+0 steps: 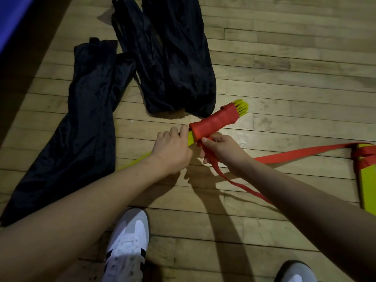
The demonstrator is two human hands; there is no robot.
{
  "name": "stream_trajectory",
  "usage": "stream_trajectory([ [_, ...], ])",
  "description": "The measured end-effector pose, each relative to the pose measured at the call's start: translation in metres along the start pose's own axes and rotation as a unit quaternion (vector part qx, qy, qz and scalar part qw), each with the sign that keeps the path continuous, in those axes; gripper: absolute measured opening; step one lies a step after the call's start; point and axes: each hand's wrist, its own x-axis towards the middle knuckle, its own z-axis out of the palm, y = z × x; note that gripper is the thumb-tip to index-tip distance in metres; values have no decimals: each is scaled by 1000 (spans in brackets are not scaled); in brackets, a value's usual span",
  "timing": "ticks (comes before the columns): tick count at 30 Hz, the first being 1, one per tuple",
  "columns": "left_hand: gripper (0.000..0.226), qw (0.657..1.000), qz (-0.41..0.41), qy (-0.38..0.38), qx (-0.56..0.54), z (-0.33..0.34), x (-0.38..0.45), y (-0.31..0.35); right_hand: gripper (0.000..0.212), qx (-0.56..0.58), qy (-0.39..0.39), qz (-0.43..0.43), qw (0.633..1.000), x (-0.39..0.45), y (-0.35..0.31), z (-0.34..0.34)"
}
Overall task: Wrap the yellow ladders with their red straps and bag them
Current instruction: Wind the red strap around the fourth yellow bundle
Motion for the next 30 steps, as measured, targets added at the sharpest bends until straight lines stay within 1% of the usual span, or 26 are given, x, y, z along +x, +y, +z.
stream_trajectory([
  [2,52,1000,3,-19,-17,0,-1,-1,24,7,10,4,1000,0,3,0],
  [3,51,999,-4,-16,-32,-2,-1,-2,24,11,15,4,1000,0,4,0],
  [5,53,998,-13,13,-59,-7,1,-7,23,22,28,-1,999,0,4,-1],
  [8,69,997,-12,44,-55,-17,5,-12,20,23,23,-8,999,0,2,-2],
  [9,69,998,-7,45,-37,-20,6,-13,21,16,14,-9,1000,0,2,-1],
  [11,59,999,3,39,-9,-22,6,-14,21,6,-9,-6,1000,-1,3,1],
  [13,54,999,-4,40,-33,-20,4,-14,19,-10,-33,1,999,-3,5,2],
  [16,52,991,-43,33,-125,-16,3,-13,18,-30,-58,13,998,-8,5,0],
  [17,51,988,-58,31,-140,-14,3,-12,19,-37,-62,14,997,-9,4,-1],
  [20,50,990,-70,30,-122,-11,7,-10,22,-58,-61,14,996,-10,1,-5],
  [21,51,989,-71,19,-126,-12,9,-10,23,-63,-61,14,996,-9,0,-6],
  [23,54,988,-65,-28,-140,-13,12,-8,22,-61,-62,17,996,-8,0,-8],
  [25,55,986,-46,-82,-135,-14,12,-5,22,-55,-61,23,996,-8,-1,-10],
  [26,54,987,-33,-92,-125,-15,12,-4,22,-57,-60,27,996,-8,0,-12],
  [28,53,992,-15,-68,-103,-18,11,-4,25,-66,-60,39,995,-7,2,-15],
  [30,55,997,9,-13,-79,-20,12,-7,27,-74,-56,50,994,-7,7,-17],
])
